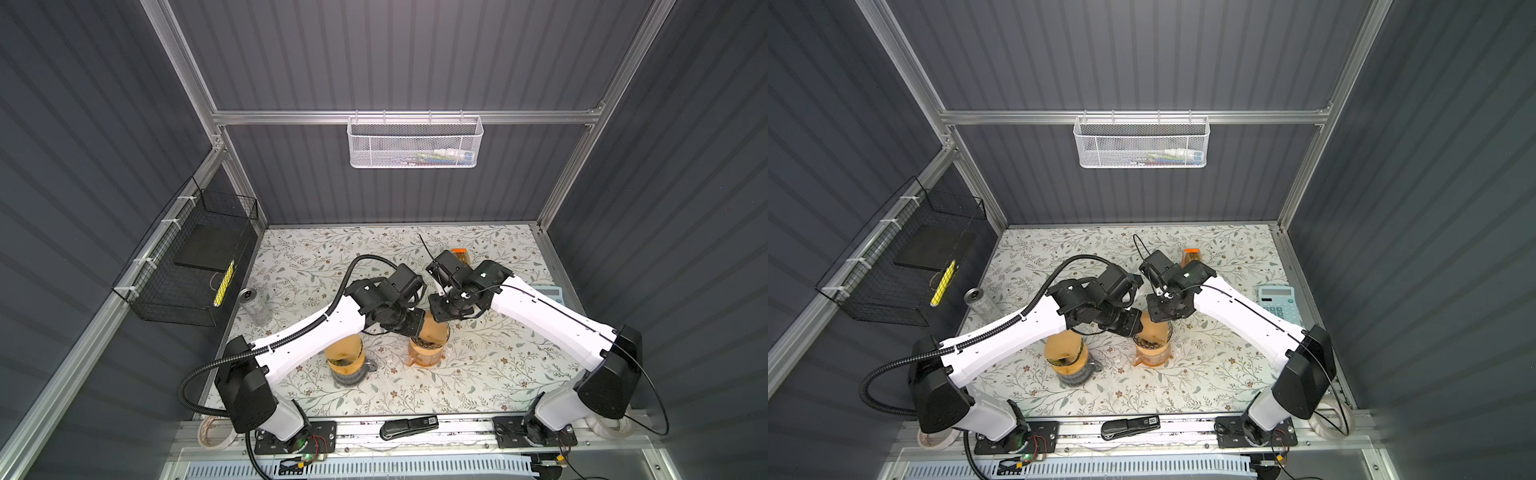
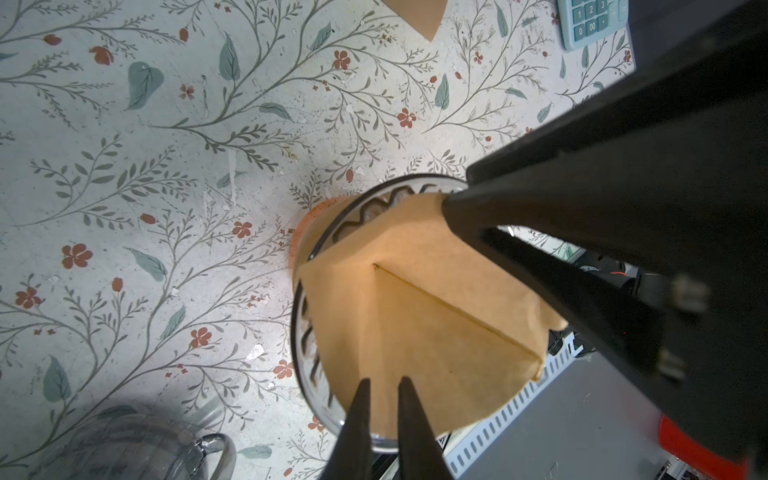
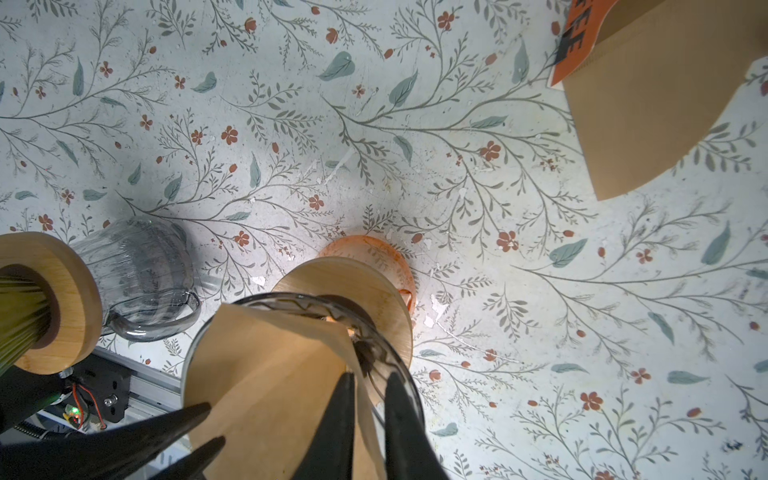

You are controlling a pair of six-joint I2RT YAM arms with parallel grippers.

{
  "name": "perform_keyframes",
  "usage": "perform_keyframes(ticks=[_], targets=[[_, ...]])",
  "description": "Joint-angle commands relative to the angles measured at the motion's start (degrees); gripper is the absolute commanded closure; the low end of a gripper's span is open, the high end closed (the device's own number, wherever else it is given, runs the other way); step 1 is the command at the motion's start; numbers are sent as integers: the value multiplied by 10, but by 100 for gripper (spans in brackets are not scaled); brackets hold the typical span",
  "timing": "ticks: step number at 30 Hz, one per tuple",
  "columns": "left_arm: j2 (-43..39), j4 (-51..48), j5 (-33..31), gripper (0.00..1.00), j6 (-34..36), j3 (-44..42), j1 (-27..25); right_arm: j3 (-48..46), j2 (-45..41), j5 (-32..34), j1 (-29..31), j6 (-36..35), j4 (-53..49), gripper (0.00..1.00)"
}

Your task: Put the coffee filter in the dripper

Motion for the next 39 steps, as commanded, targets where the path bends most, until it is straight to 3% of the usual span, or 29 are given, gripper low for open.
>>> perform_keyframes(ticks=[1,13,39], targets=[[-21,-19,-10,85,-7,13,-1,14,-18,16,4,6,-23,82],[-15,-16,-8,85,-8,-3,0,-9,-14,12,5,5,-13,99],[-4,-35,-30,86,-6,-9,-1,-47,-17,13,8,16,16,100]])
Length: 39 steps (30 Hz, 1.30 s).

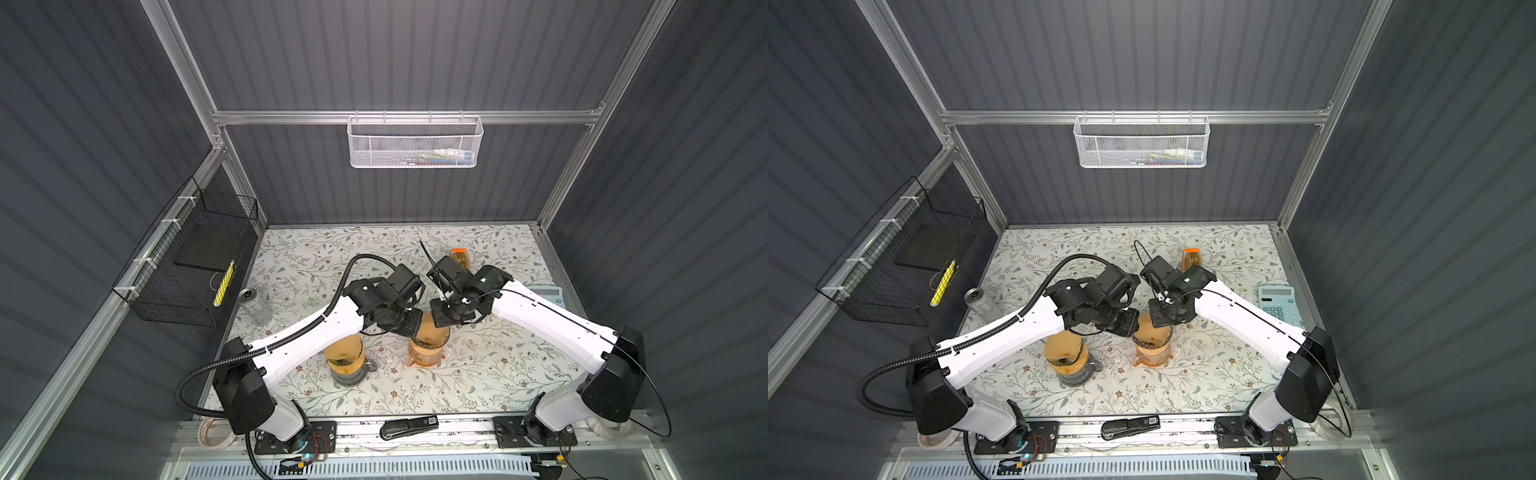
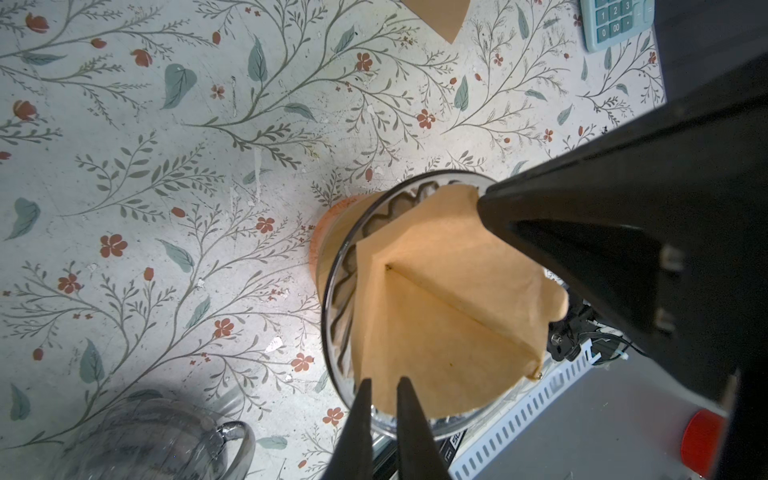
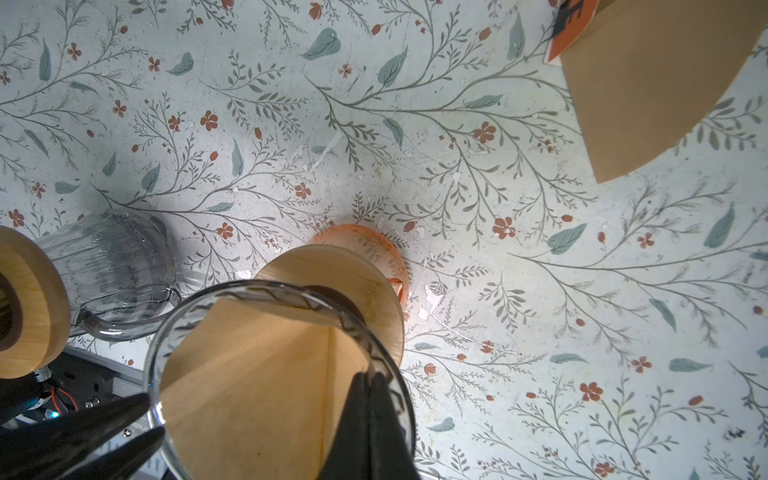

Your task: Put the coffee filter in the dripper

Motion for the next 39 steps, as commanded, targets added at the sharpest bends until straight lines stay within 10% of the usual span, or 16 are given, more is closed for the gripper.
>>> perform_keyframes(ticks=[1,39], targets=[[3,-20,-6,86,-5,-9,-1,-9,-5,6,4,6,1,100],[-16,-12,-14,86,-9,0,0,18,-23,20,9,9,-17,80]])
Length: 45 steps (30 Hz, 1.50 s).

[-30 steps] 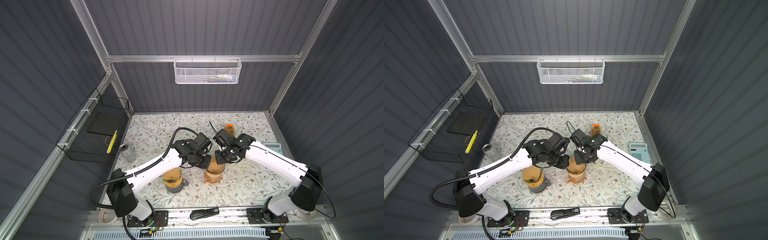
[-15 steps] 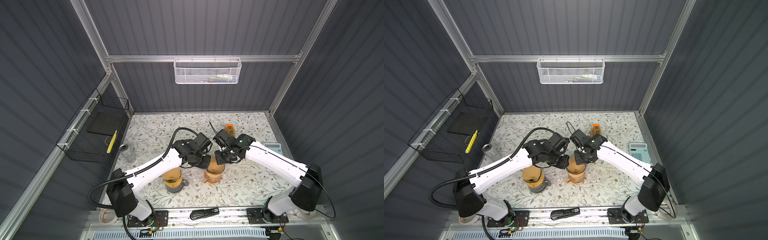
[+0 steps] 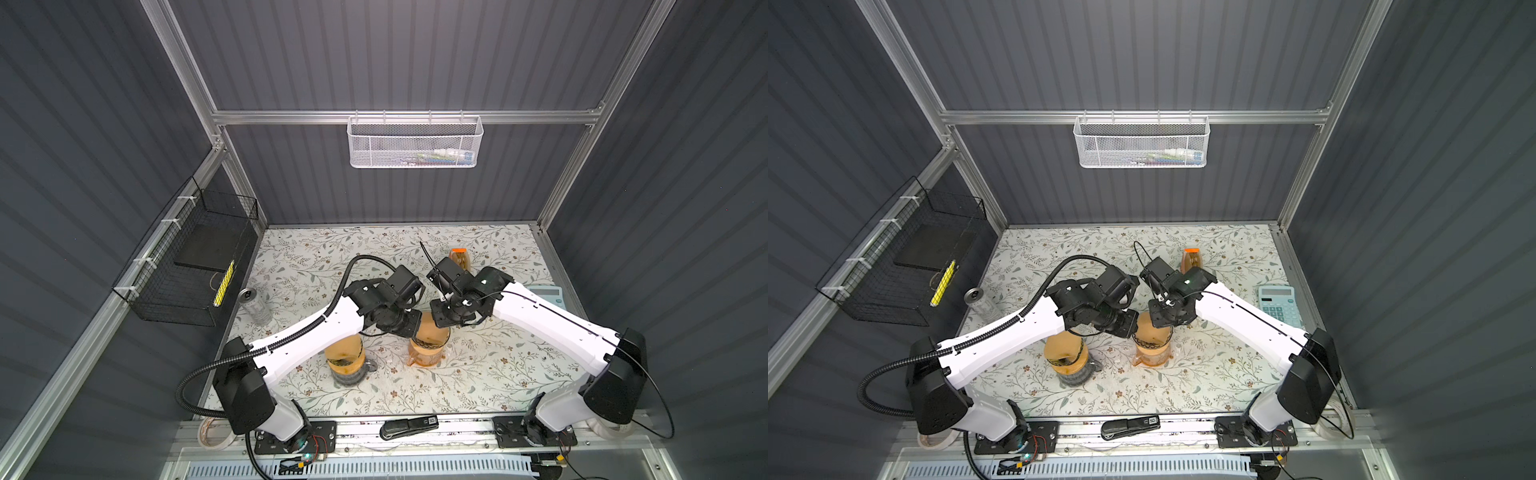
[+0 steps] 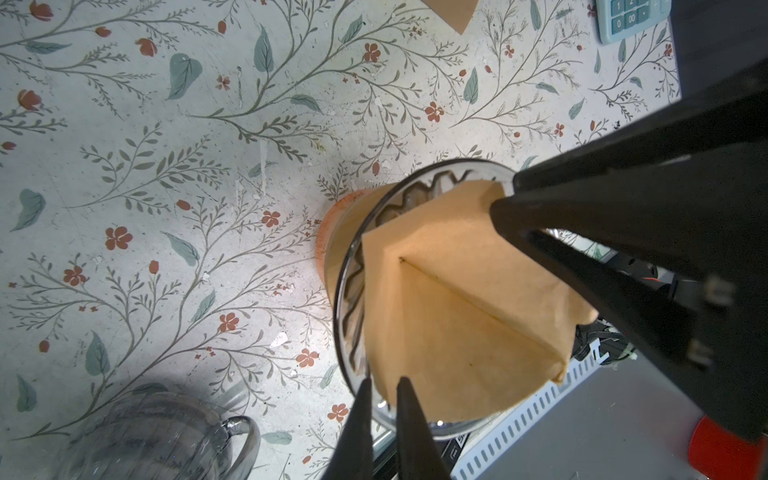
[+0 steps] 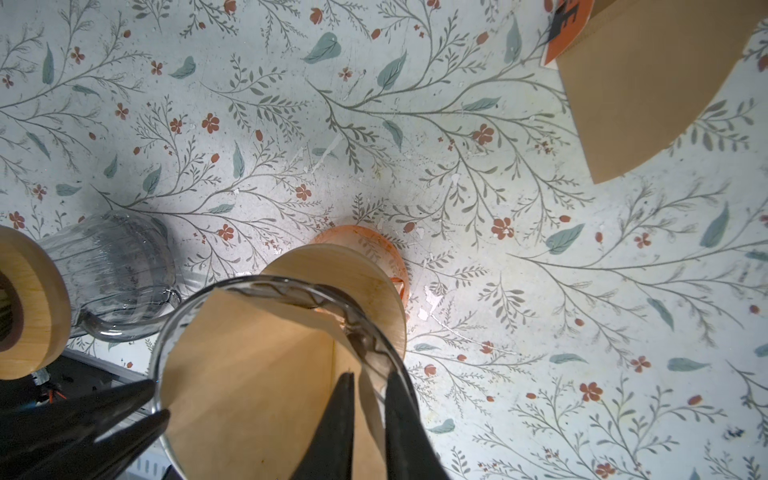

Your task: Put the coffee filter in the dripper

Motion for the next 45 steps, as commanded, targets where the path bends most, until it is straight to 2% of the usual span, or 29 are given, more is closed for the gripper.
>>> perform_keyframes(ticks=[1,7,15,25,45], targets=[[-16,-7,-9,86,-9,6,0,18,-16,12,3,3,-16,79],[-23,-13,-18,84,-9,10,-1,25,-19,16,5,4,-22,74],[-19,-17,-25,72,-7,14,-1,14,-18,36,5,2,-24,69],[0,-18,-17,71,-5,3,-1,-3,-10,53,5,0,-23,63],[8,-16,-18,71,-5,-11,-1,-29,0,59,5,0,-16,63]])
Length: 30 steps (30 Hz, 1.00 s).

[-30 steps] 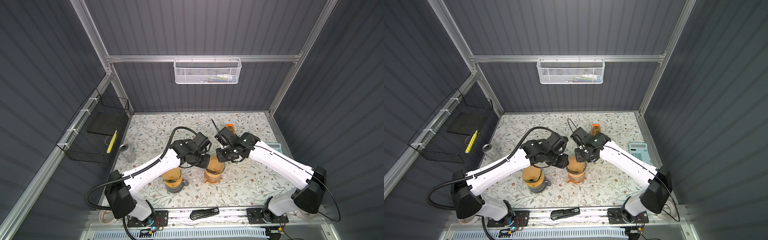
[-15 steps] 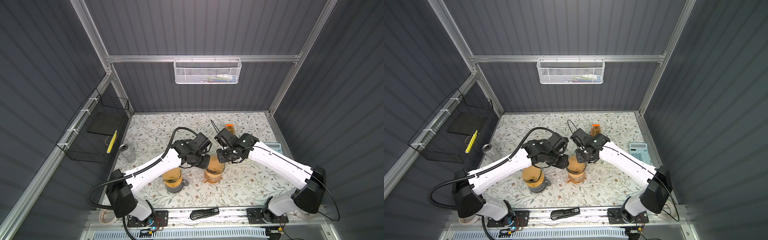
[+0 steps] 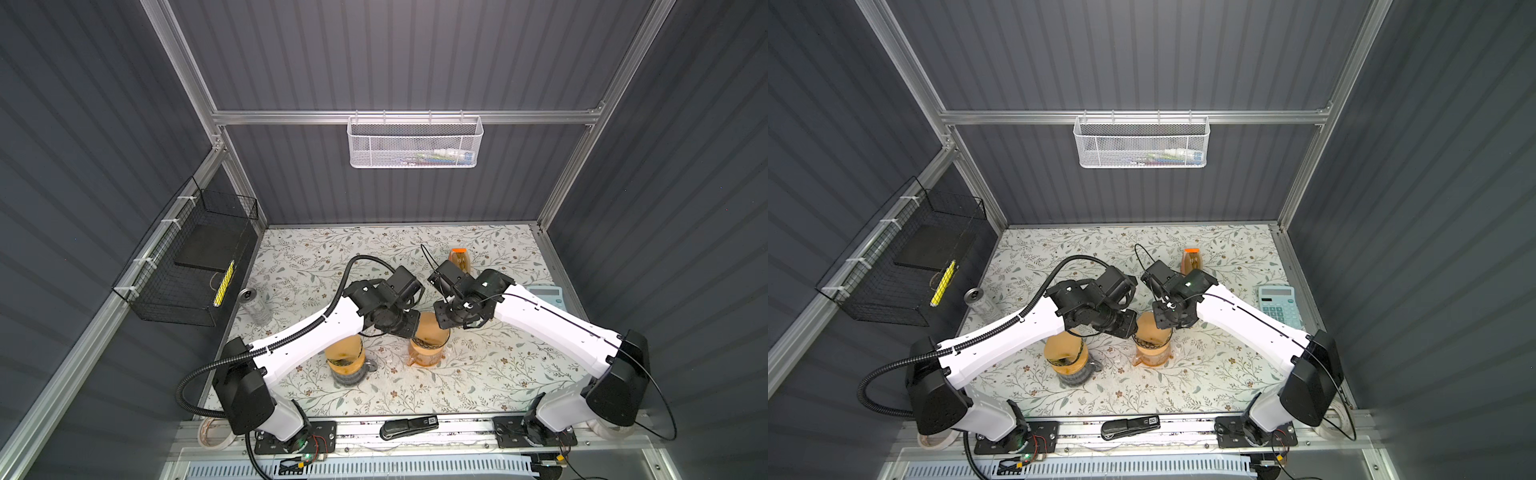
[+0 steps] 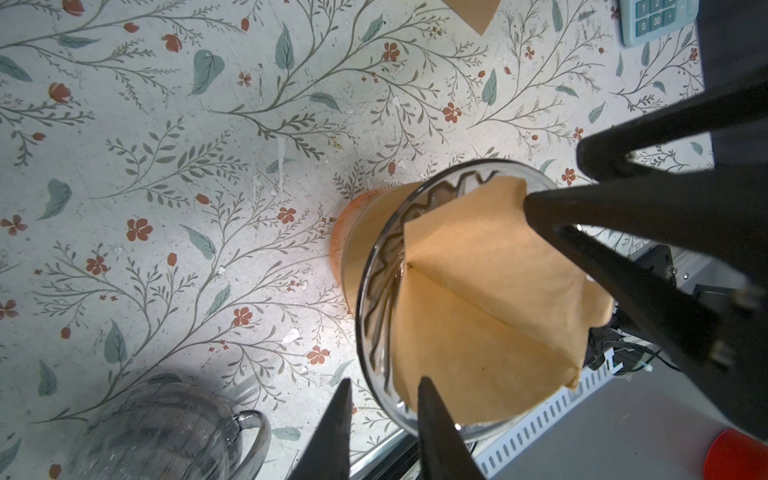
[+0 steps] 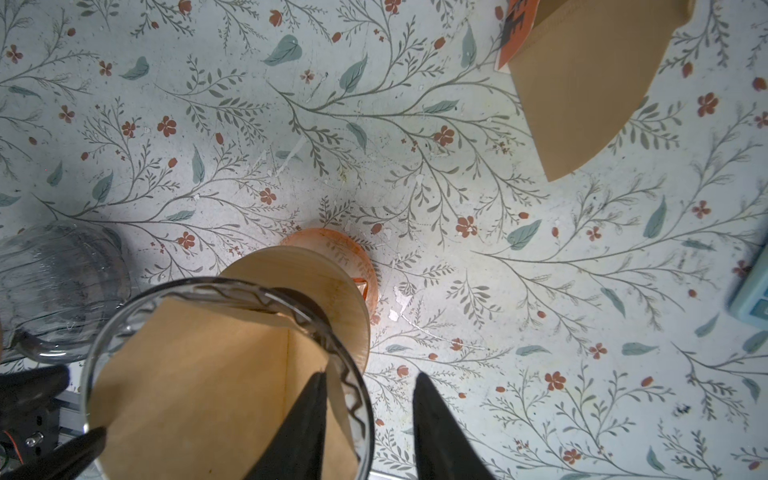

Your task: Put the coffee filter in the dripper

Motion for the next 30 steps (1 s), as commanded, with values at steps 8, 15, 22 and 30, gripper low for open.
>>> perform_keyframes(ticks=[8,15,22,30], targets=[[11,-7,1,71,3,-12,0,-8,10,14,2,-1,-9,63],[12,-7,-1,71,4,-13,-1,-10,14,18,2,-2,-9,63],[11,-8,-4,72,4,-12,0,-8,15,24,1,-4,-11,63],[11,-10,-5,72,4,-13,0,-10,15,23,1,-3,-9,63]])
